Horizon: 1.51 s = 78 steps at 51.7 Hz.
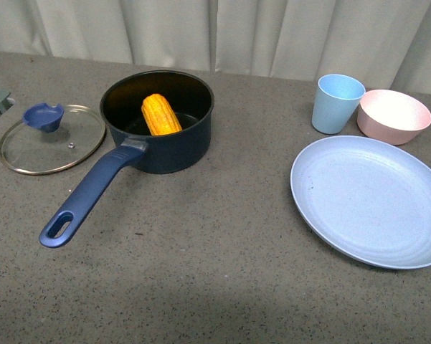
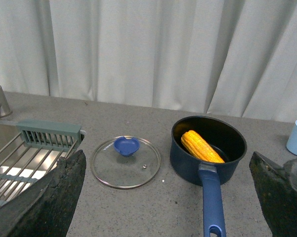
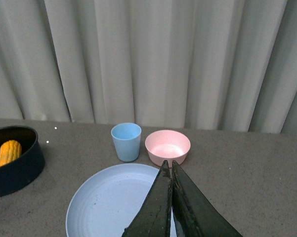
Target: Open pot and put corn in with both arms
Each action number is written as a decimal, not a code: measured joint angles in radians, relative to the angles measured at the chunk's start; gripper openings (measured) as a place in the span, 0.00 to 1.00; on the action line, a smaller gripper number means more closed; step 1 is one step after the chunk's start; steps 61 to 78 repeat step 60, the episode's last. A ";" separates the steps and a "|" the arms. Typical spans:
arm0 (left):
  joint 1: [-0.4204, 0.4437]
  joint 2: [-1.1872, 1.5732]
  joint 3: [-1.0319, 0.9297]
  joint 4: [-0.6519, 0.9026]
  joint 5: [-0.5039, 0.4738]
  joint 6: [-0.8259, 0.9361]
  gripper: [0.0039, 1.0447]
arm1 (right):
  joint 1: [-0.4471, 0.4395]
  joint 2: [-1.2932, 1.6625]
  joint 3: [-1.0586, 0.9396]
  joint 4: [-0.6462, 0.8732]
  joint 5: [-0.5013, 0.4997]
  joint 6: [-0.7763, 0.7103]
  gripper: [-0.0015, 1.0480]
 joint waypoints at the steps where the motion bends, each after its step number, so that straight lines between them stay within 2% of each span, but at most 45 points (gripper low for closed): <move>1: 0.000 0.000 0.000 0.000 0.000 0.000 0.94 | 0.000 -0.004 0.000 0.000 0.000 0.000 0.01; 4: 0.000 0.000 0.000 0.000 0.000 0.000 0.94 | 0.000 -0.005 0.000 -0.004 0.000 0.000 0.10; 8: 0.000 0.000 0.000 0.000 0.001 0.000 0.94 | 0.000 -0.005 0.000 -0.005 0.000 0.000 0.29; 15: 0.000 0.000 0.000 0.000 0.000 0.000 0.94 | 0.000 -0.006 0.000 -0.005 0.000 0.000 0.48; 19: 0.000 0.000 0.000 0.000 0.001 0.000 0.94 | 0.000 -0.006 0.000 -0.005 0.000 0.000 0.66; 22: 0.000 0.000 0.000 0.000 0.001 0.000 0.94 | 0.000 -0.006 0.000 -0.005 0.000 0.000 0.76; 28: 0.000 0.000 0.000 0.000 0.001 0.000 0.94 | 0.000 -0.006 0.000 -0.005 0.000 0.000 0.92; 78: 0.000 0.000 0.000 0.000 0.000 0.000 0.94 | 0.000 -0.006 0.000 -0.005 0.000 0.000 0.91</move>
